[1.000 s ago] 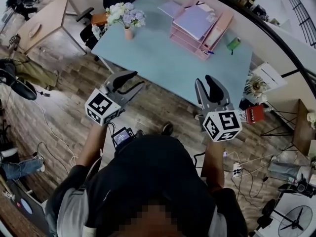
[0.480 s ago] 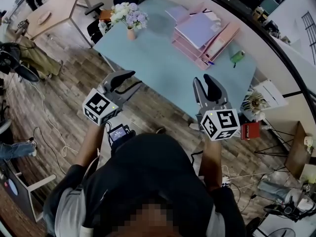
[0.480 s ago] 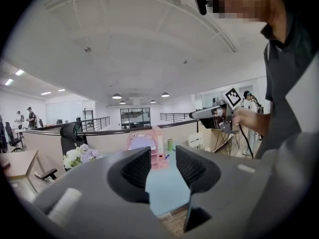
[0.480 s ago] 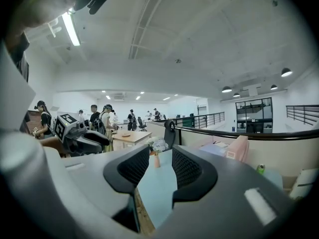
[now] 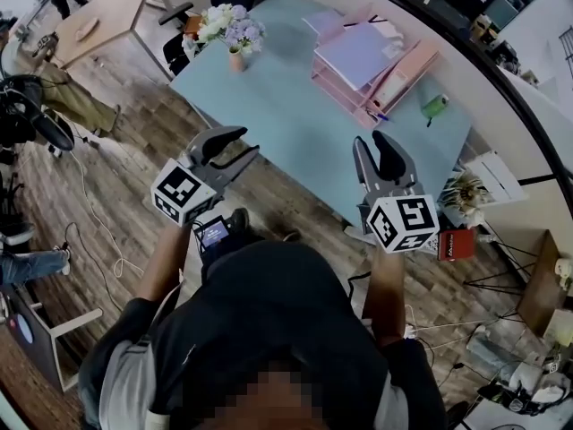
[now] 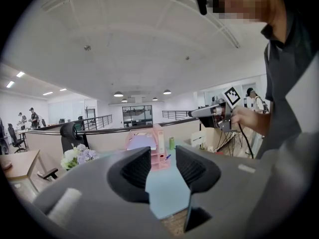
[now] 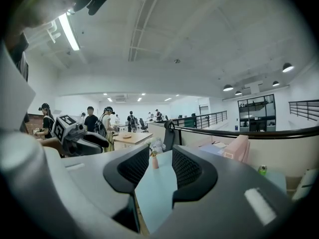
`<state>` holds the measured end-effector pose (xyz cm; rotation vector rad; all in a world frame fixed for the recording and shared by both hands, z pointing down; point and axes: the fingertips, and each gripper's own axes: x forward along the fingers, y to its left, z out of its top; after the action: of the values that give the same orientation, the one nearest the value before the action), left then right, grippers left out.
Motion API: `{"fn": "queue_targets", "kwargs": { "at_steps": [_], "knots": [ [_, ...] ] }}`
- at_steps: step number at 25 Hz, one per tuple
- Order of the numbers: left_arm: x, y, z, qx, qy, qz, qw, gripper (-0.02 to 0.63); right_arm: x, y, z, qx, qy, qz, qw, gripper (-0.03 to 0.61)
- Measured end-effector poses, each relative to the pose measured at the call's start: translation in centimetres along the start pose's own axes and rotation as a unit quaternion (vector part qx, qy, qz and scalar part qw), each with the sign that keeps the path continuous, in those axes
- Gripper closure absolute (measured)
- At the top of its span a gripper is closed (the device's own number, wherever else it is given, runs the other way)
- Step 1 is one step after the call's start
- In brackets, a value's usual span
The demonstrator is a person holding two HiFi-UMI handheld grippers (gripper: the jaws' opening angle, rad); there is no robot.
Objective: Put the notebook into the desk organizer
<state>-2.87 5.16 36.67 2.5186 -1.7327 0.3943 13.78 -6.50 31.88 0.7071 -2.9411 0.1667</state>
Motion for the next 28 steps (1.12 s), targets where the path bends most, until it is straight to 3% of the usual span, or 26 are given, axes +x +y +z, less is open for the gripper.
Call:
{"fn": "queue_targets", "kwargs": {
  "at_steps": [11,28],
  "knots": [
    [4.0,3.2,0.2,0.002,-0.009,-0.052,0.9986,0.4,1.8,-1.9,0.1,0.003,0.01,-0.049,0.999,0.453],
    [7.9,12.0,1.6,0.013,-0.043,-0.14,0.9891,0.4,7.6,-1.0,2.3,-0.002,0.017,-0.143,0.99,0.445]
  ]
}}
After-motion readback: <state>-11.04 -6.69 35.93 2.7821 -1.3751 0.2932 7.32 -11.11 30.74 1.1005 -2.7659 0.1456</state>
